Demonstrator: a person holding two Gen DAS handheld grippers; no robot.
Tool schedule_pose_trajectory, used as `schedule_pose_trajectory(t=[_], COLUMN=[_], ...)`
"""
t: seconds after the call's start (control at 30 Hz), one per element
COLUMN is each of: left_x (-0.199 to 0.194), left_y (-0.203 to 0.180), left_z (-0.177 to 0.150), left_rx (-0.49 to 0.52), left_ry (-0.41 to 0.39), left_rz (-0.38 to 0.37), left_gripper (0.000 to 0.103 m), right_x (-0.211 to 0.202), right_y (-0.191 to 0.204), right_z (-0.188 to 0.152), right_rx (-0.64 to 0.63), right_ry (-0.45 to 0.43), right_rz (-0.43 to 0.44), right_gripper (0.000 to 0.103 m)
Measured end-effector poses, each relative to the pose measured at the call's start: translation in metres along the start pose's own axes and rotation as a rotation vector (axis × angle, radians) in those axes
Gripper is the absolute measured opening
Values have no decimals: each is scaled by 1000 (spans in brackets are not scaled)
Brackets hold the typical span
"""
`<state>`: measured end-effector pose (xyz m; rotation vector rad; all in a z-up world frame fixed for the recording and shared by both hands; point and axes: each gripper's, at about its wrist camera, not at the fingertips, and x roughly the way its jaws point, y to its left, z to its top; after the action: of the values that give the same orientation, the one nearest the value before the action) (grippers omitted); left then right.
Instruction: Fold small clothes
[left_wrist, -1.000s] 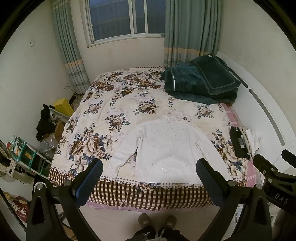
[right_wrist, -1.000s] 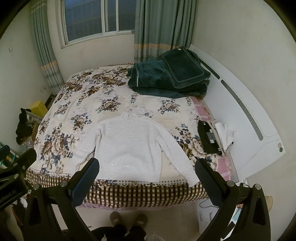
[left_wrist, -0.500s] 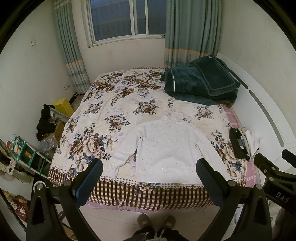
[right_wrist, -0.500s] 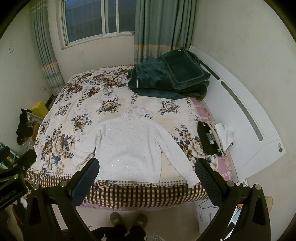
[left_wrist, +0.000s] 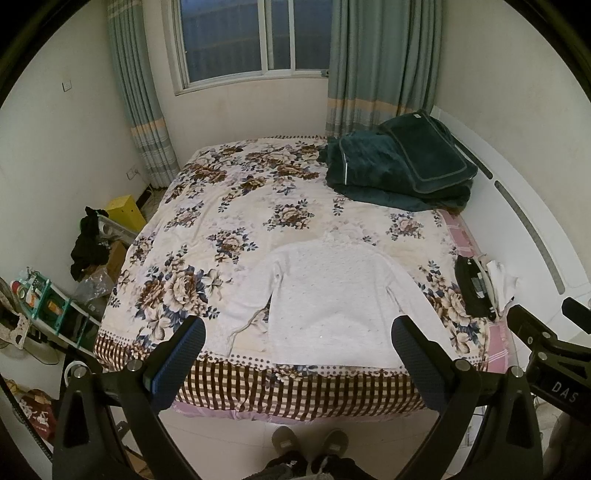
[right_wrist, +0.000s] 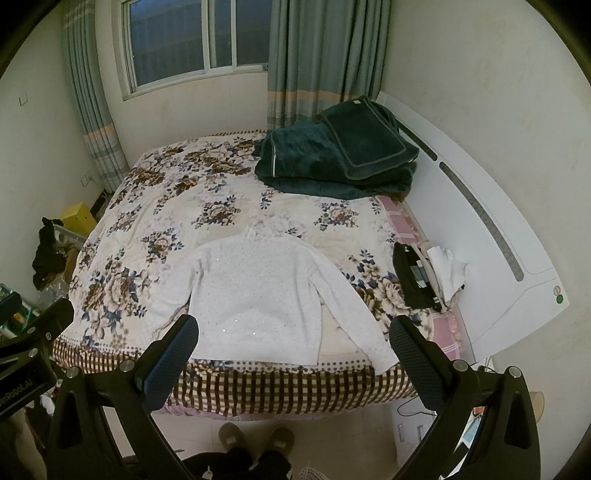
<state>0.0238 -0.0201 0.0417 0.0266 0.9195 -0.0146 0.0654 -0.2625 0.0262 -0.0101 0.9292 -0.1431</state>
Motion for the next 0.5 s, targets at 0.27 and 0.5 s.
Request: schedule_pose_trajectory(t=[0.27,0.5], left_x=[-2,36], left_y=[-7,-17], left_z=[8,26], left_rx=[-2,-10], left_ry=[3,-35], left_rz=[-10,15], left_gripper=[103,103], right_x=[0,26], right_y=[-1,-22], right_z=[0,9], right_rx=[5,118], right_ry=[2,58], right_rz=[-3,31], right_gripper=[103,103])
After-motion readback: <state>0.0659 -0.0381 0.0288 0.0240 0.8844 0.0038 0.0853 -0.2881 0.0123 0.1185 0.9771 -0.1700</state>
